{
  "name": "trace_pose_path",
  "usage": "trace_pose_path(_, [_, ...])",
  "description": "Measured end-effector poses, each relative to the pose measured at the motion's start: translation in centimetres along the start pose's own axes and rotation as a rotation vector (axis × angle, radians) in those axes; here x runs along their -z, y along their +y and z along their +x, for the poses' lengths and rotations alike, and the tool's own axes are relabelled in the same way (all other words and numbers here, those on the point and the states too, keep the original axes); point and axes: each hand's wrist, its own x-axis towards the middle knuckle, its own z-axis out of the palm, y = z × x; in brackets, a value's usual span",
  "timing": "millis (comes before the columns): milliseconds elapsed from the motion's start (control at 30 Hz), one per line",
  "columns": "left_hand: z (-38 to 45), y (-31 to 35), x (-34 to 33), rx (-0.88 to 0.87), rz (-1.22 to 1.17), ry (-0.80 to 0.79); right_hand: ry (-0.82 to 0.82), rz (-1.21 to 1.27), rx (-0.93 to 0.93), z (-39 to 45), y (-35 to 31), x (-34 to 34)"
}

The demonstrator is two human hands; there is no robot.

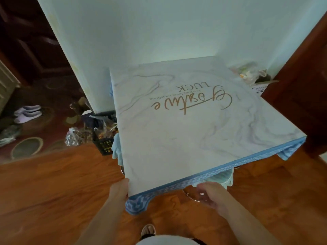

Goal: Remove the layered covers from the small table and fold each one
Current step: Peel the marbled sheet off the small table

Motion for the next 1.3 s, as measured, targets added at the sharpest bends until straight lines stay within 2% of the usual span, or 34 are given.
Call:
trace_pose_path(67, [1.6, 0.8, -0.7, 0.006, 0.017, 0.013, 0.038, 0.063, -0.029, 0.1, 0.1, 0.1])
trace_pose_path(133, [-2.9, 4.0, -1.5, -0.012, 0.006, -0.008, 0.071, 0.125, -0.051, 0.2, 0.1, 0.1])
trace_pose_path(233, [-6.5, 6.5, -2.8, 0.061, -0.066, -0.148, 0.11, 0.189, -0.094, 0.5, 0.2, -0.7])
trace_pose_path(300, [-7.6, 7.5, -2.8, 0.09, -0.043, -0.182, 0.103, 0.238, -0.14, 0.6, 0.4, -1.7])
trace_pose_path(400, [-9.2, 9.0, -2.0, -0.013, -0.055, -0.17, 0.097, 0.351, -0.168, 0.8, 0.9, -3.4])
trace_pose_path(500, [-11.4, 10.6, -0.7, -0.189, 0.027, -0.213, 0.001, 0.714, -0.101, 1.1, 0.0, -4.6])
trace_pose_path(567, [-12.4, 11.9, 0.1, -0.291, 0.127, -0.23, -0.088, 0.853, 0.008, 1.6, -2.2, -4.4])
trace_pose_path(700, [-12.1, 12.9, 0.6, -0.243, 0.059, -0.295, -0.081, 1.063, 0.104, 3.5, -8.1, -1.7])
trace_pose_path(767, [-11.6, 12.2, 0.7, -0.179, 0.032, -0.296, 0.036, 1.021, 0.07, 4.8, -10.4, -0.9])
trace_pose_path(833, [-11.0, 11.2, 0.8, -0.111, -0.01, -0.293, 0.146, 0.866, -0.02, 6.4, -11.1, -0.3])
trace_pose_path(967, [-9.4, 9.6, 1.2, -0.106, 0.072, -0.253, 0.233, 0.531, -0.056, 7.3, -8.9, -0.5])
trace_pose_path(1100, [-8.2, 8.3, 2.2, -0.037, 0.044, -0.187, 0.257, 0.562, 0.008, 5.7, -8.6, -1.5])
trace_pose_path(1300, [-8.4, 9.0, 3.3, -0.053, -0.112, -0.159, 0.282, 0.49, 0.125, 5.2, -10.2, -2.0])
